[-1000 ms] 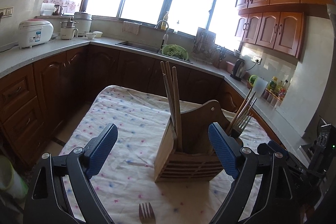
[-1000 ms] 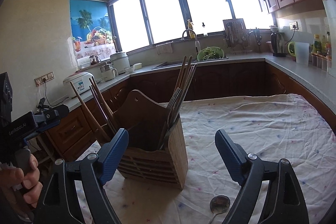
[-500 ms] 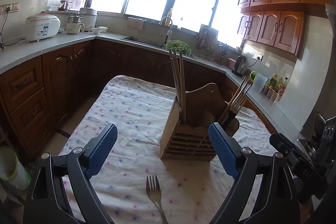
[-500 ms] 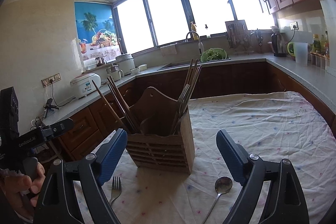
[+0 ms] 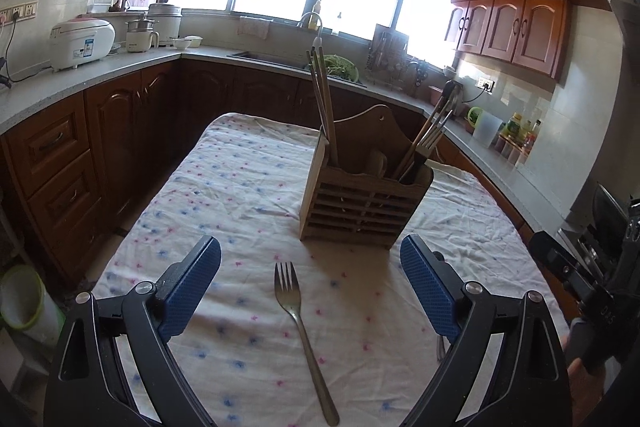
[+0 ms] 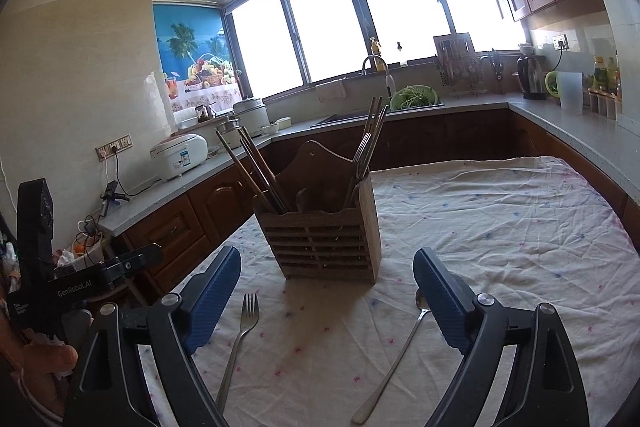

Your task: Organize utensils

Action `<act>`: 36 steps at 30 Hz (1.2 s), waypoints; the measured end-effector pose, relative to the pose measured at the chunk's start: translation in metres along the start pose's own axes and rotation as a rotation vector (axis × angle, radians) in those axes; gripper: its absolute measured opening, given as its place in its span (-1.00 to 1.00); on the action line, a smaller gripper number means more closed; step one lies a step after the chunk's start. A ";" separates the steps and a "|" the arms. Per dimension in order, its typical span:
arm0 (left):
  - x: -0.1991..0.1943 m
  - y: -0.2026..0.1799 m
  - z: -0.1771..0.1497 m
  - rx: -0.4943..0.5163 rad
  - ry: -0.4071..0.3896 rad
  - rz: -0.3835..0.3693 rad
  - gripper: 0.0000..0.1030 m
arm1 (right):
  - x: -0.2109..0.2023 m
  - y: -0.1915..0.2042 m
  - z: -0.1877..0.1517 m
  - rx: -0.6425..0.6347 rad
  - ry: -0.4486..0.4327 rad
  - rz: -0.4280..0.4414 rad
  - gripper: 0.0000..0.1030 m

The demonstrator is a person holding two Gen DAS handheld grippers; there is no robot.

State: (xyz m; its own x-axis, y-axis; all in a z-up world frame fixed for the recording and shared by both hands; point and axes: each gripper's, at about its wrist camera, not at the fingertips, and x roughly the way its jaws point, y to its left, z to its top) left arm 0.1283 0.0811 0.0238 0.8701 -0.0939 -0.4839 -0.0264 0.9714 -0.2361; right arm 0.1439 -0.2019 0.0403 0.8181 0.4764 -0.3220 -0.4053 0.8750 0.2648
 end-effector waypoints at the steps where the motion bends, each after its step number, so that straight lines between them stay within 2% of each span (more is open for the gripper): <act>1: -0.006 -0.003 0.001 0.010 -0.009 0.001 0.81 | -0.005 0.002 0.002 -0.004 -0.005 0.004 0.74; 4: -0.034 -0.013 0.008 0.041 -0.061 0.004 0.88 | -0.026 0.012 0.017 -0.029 -0.030 0.015 0.78; 5: -0.044 -0.016 0.009 0.053 -0.086 0.008 1.00 | -0.034 0.016 0.024 -0.035 -0.040 0.019 0.91; 6: -0.054 -0.020 0.008 0.065 -0.116 0.021 1.00 | -0.042 0.020 0.029 -0.042 -0.055 0.023 1.00; 8: -0.066 -0.028 0.000 0.101 -0.139 0.049 1.00 | -0.058 0.029 0.033 -0.067 -0.086 0.036 1.00; 11: -0.068 -0.028 -0.026 0.126 -0.146 0.058 1.00 | -0.071 0.033 0.014 -0.068 -0.128 0.013 1.00; 14: -0.058 -0.020 -0.051 0.099 -0.099 0.068 1.00 | -0.071 0.032 -0.018 -0.071 -0.151 -0.041 1.00; 18: -0.050 -0.014 -0.077 0.106 -0.075 0.095 1.00 | -0.064 0.028 -0.052 -0.068 -0.123 -0.081 1.00; 22: -0.049 -0.016 -0.091 0.137 -0.083 0.137 1.00 | -0.057 0.024 -0.076 -0.075 -0.079 -0.112 1.00; 27: -0.051 -0.019 -0.101 0.169 -0.110 0.179 1.00 | -0.059 0.021 -0.089 -0.077 -0.054 -0.124 1.00; 36: -0.063 -0.026 -0.101 0.193 -0.133 0.187 1.00 | -0.069 0.025 -0.089 -0.104 -0.074 -0.137 1.00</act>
State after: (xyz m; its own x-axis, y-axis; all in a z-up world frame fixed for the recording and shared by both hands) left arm 0.0249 0.0393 -0.0248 0.9163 0.1075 -0.3857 -0.1093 0.9939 0.0175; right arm 0.0411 -0.2054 -0.0121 0.8947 0.3482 -0.2796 -0.3253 0.9372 0.1260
